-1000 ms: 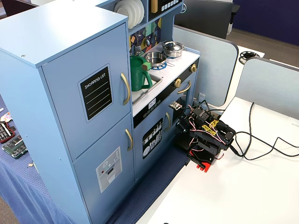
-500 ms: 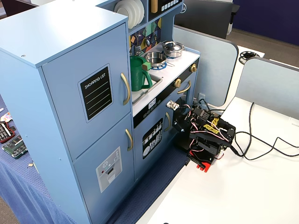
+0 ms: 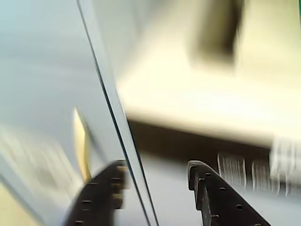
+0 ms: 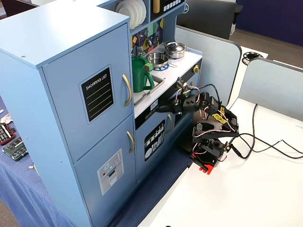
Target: Open the left cabinet door
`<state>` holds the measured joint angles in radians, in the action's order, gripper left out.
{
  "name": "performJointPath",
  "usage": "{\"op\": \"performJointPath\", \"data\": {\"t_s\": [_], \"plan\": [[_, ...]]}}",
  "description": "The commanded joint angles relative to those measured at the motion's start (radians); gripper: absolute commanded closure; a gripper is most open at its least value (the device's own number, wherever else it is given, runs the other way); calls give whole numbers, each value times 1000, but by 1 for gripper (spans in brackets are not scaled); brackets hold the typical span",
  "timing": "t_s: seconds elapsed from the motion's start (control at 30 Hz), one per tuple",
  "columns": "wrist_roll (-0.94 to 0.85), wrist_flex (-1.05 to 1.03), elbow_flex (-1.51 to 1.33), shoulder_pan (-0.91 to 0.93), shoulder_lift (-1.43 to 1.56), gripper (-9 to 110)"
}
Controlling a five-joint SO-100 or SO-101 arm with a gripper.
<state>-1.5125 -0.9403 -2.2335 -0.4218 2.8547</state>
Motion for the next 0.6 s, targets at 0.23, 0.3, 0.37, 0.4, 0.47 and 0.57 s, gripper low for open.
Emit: {"op": "performJointPath", "data": {"t_s": [0.23,0.3,0.37,0.4,0.47,0.57], "plan": [[25,247,161,-26,-78,78],[31,336,158,-35,-97,78],[9,416,161,-52,-126,78],[-14,439,167,-61,-141,78],[-41,488,178,-87,-173,78],[-71,523,196,-120,-219,78]]}}
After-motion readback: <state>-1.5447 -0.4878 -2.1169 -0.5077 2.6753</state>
